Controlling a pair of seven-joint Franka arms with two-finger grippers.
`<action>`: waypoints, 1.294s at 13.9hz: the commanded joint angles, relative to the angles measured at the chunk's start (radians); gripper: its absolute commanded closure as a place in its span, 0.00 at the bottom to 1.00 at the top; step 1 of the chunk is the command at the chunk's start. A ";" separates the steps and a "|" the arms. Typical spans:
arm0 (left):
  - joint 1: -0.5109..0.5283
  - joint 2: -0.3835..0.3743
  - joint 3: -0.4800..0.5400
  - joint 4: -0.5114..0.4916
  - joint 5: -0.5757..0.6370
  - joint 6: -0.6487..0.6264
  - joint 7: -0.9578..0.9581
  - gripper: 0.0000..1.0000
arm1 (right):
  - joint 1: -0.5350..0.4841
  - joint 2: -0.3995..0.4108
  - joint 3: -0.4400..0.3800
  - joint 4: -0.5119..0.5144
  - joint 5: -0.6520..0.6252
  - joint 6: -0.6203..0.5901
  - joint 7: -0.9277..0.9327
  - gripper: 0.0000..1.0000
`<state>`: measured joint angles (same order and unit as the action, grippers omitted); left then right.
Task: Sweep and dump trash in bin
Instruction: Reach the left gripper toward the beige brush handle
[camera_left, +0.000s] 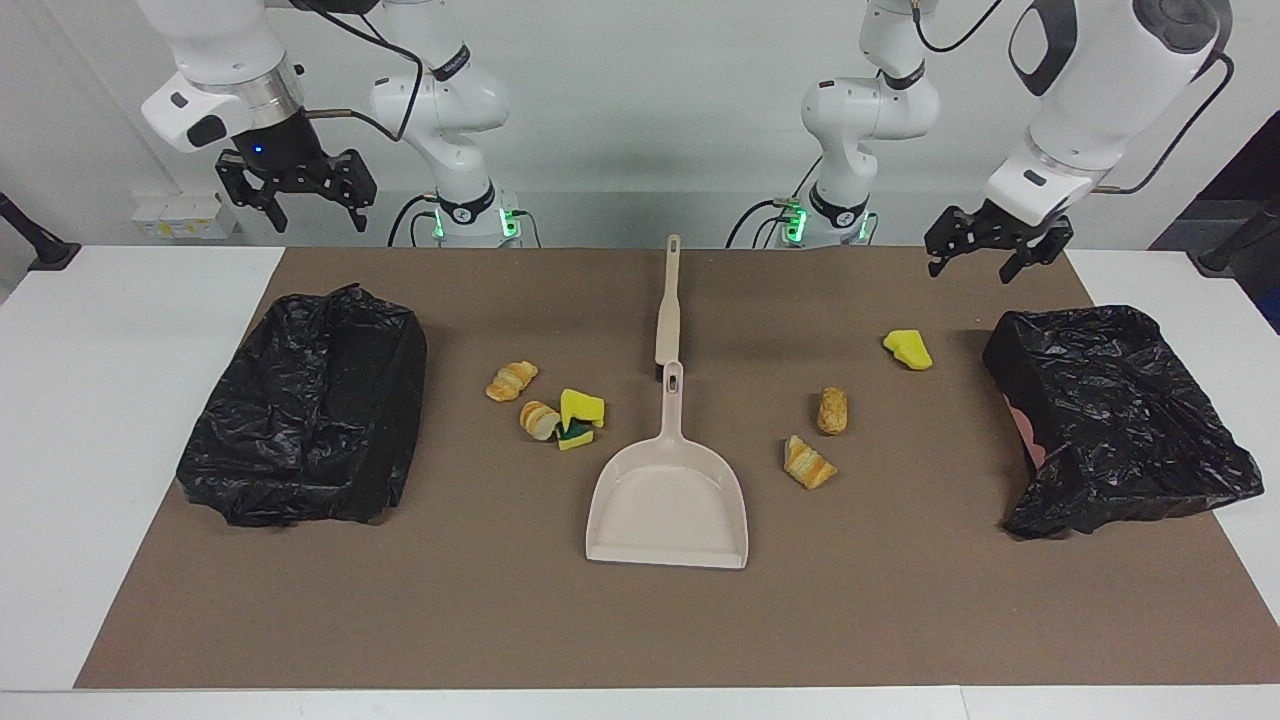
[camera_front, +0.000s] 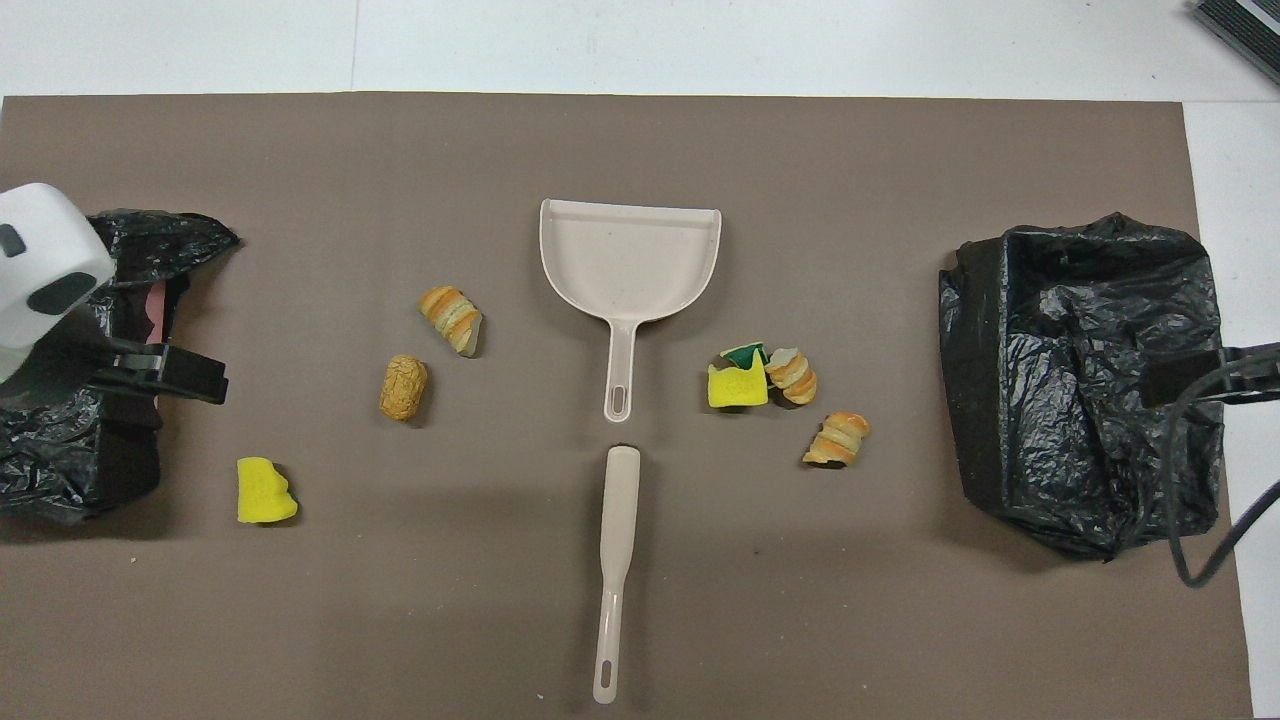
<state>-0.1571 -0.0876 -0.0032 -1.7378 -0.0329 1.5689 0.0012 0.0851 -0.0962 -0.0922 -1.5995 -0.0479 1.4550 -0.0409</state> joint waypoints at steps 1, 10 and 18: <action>-0.120 -0.061 0.014 -0.078 0.007 0.017 -0.116 0.00 | -0.005 -0.025 0.003 -0.026 0.019 0.004 -0.005 0.00; -0.430 -0.173 0.011 -0.359 -0.035 0.216 -0.354 0.00 | -0.004 -0.022 0.006 -0.046 0.019 0.062 -0.004 0.00; -0.660 -0.065 0.011 -0.502 -0.039 0.472 -0.522 0.00 | -0.004 -0.016 0.009 -0.060 0.019 0.096 -0.004 0.00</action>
<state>-0.7495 -0.2016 -0.0105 -2.2232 -0.0650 1.9697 -0.4613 0.0858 -0.0963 -0.0866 -1.6311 -0.0463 1.5180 -0.0409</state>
